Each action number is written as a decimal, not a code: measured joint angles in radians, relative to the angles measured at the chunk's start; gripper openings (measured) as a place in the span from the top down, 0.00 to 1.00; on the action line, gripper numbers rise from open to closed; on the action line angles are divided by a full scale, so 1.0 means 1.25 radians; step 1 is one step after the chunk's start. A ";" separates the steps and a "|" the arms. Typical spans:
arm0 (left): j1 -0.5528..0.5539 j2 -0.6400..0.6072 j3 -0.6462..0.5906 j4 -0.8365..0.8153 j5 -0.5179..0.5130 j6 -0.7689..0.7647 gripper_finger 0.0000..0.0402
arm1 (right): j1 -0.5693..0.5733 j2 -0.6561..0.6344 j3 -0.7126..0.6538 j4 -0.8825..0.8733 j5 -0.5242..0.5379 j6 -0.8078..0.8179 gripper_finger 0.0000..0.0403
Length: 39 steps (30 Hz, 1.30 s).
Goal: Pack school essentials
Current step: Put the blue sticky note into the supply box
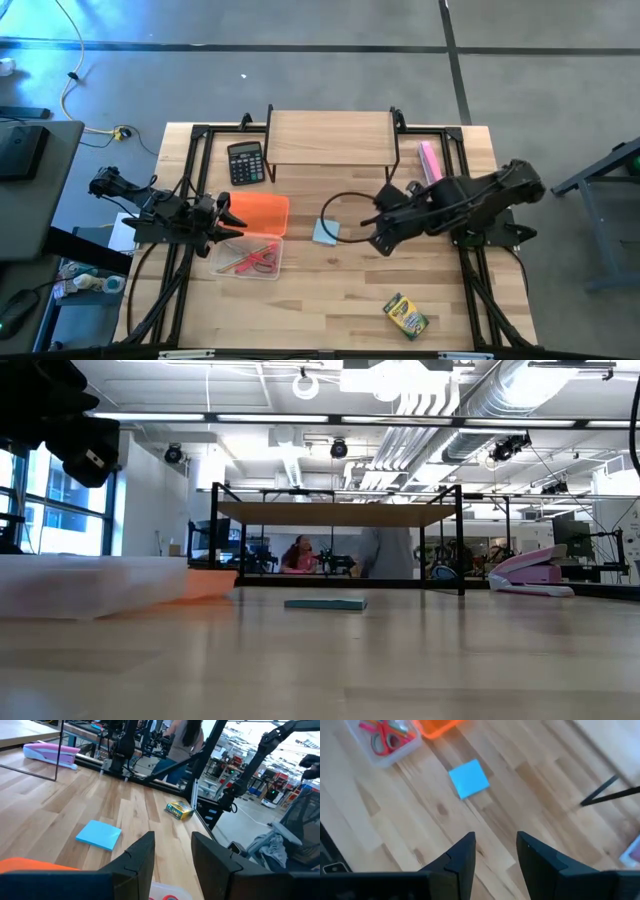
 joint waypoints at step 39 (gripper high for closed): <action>0.000 0.000 0.001 -0.001 0.000 0.000 0.71 | -0.139 0.016 -0.375 0.592 -0.026 -0.625 0.64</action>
